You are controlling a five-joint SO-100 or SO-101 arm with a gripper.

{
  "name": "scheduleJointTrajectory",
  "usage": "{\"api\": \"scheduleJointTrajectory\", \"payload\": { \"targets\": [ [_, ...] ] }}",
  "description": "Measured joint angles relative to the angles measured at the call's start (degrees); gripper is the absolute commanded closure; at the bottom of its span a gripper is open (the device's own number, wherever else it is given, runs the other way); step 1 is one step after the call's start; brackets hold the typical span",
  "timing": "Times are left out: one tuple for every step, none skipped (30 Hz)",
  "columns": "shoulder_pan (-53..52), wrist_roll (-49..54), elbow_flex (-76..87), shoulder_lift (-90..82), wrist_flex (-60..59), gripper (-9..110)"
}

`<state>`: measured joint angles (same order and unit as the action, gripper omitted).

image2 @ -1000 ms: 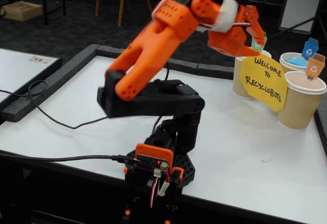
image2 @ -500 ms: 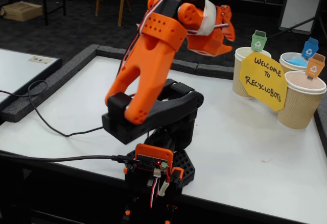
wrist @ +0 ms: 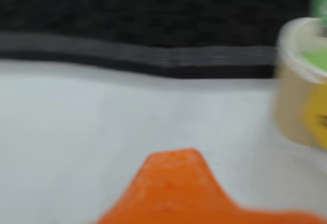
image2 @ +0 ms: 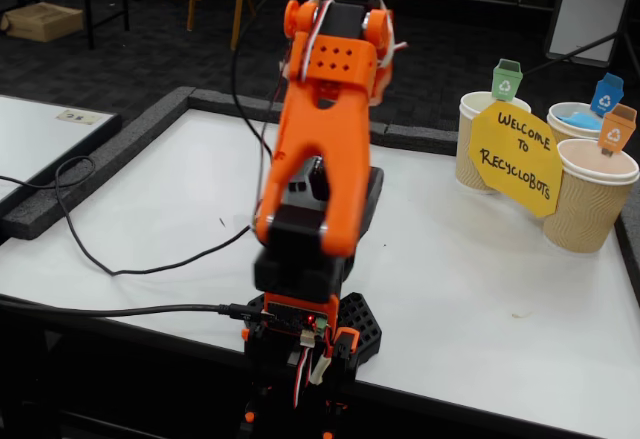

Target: Sort rubbish by color.

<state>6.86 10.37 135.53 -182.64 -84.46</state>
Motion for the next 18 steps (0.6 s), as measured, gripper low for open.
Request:
{"api": "scheduleJointTrajectory", "payload": {
  "targets": [
    [2.02, 0.00, 0.18, 0.00, 0.00, 101],
    [3.96, 0.00, 0.44, 0.00, 0.00, 101],
    [6.06, 0.00, 0.70, 0.00, 0.00, 101],
    [8.00, 0.00, 0.88, 0.00, 0.00, 101],
    [10.02, 0.00, 1.05, 0.00, 0.00, 101],
    [11.87, 0.00, 1.23, 0.00, 0.00, 101],
    [13.71, 0.00, 1.41, 0.00, 0.00, 101],
    [15.56, 0.00, 1.67, 0.00, 0.00, 101],
    [17.23, 0.00, 1.93, 0.00, 0.00, 101],
    [18.98, 0.00, 2.29, 0.00, 0.00, 101],
    [20.74, 0.00, 2.64, 0.00, 0.00, 101],
    [22.32, 0.00, 2.81, 0.00, 0.00, 101],
    [23.73, 0.00, 3.08, 0.00, 0.00, 101],
    [25.14, 0.00, 3.08, 0.00, 0.00, 101],
    [26.37, 0.00, 3.08, 0.00, 0.00, 101],
    [27.51, 0.00, 3.08, 0.00, 0.00, 101],
    [28.39, 0.00, 3.08, 0.00, 0.09, 101],
    [29.09, 0.00, 3.08, 0.00, 0.35, 101]
  ]
}}
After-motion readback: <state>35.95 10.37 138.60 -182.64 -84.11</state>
